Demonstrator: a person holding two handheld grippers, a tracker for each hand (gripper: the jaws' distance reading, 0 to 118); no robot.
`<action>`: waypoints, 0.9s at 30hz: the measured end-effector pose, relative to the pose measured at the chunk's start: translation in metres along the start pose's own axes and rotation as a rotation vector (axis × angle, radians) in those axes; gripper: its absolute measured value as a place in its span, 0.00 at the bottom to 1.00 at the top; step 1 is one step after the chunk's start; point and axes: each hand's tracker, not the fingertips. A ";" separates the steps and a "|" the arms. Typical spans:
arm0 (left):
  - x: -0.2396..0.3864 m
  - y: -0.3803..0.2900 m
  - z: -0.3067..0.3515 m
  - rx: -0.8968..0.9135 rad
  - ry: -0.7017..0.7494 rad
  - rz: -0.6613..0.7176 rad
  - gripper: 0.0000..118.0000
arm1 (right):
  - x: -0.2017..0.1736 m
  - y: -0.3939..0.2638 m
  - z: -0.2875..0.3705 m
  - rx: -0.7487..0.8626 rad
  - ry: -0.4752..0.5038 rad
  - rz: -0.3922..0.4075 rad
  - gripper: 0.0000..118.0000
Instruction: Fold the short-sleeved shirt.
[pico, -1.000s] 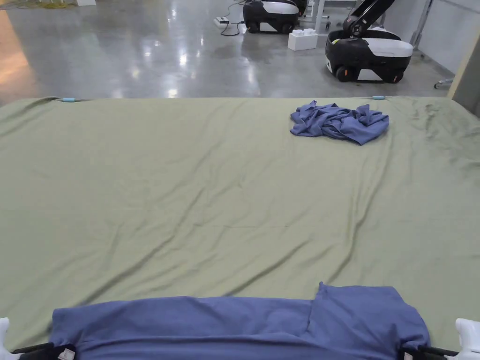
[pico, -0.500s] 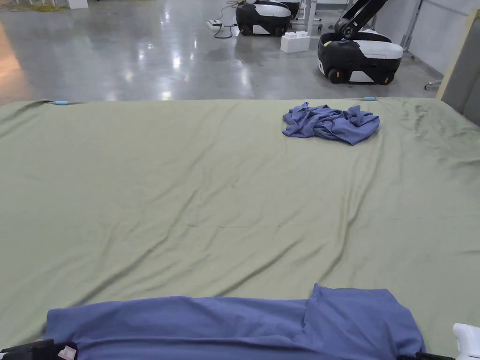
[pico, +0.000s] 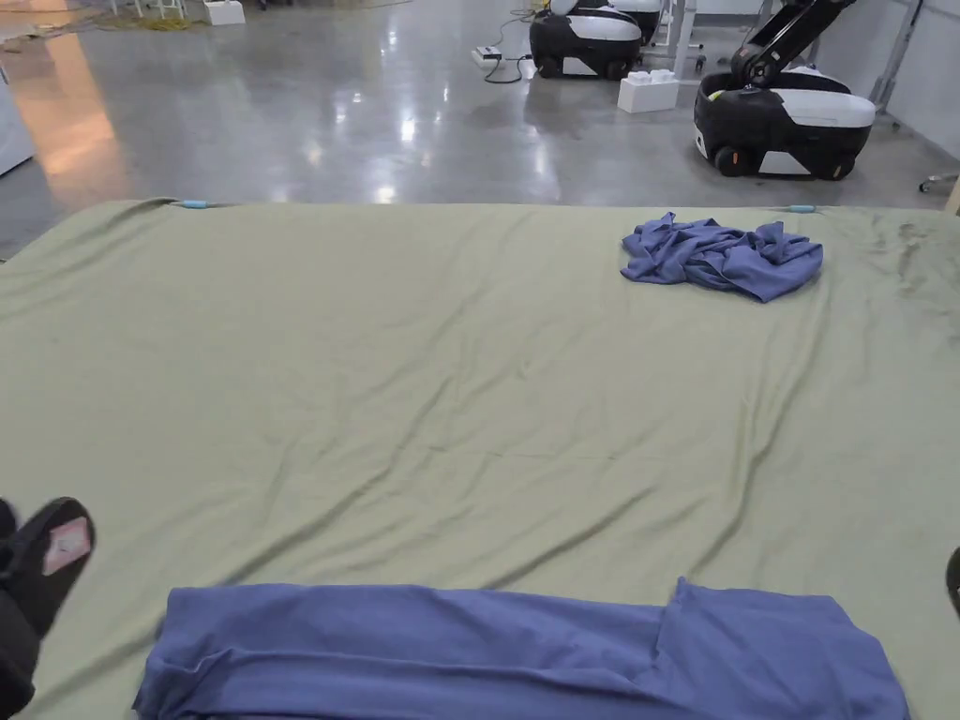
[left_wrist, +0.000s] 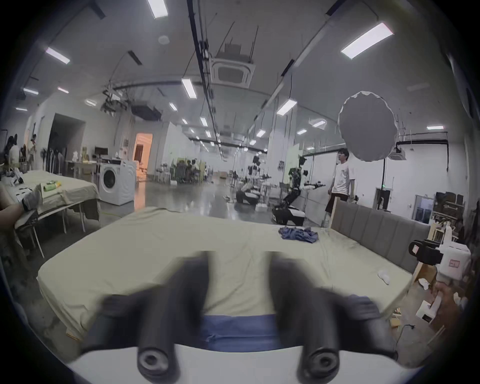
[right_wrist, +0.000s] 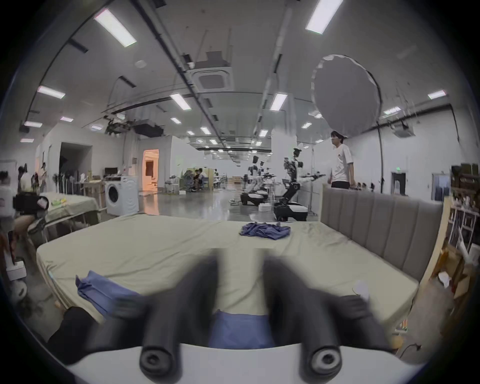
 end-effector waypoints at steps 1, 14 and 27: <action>-0.005 -0.012 -0.001 0.008 0.032 0.000 0.00 | -0.009 0.000 0.000 -0.007 -0.048 0.033 0.05; -0.080 -0.039 -0.066 -0.236 -0.238 0.342 0.83 | -0.003 -0.010 -0.015 -0.117 0.100 -0.133 0.04; -0.197 -0.194 -0.184 -0.900 -0.244 0.856 0.98 | -0.011 -0.018 -0.003 -0.200 0.196 -0.127 0.04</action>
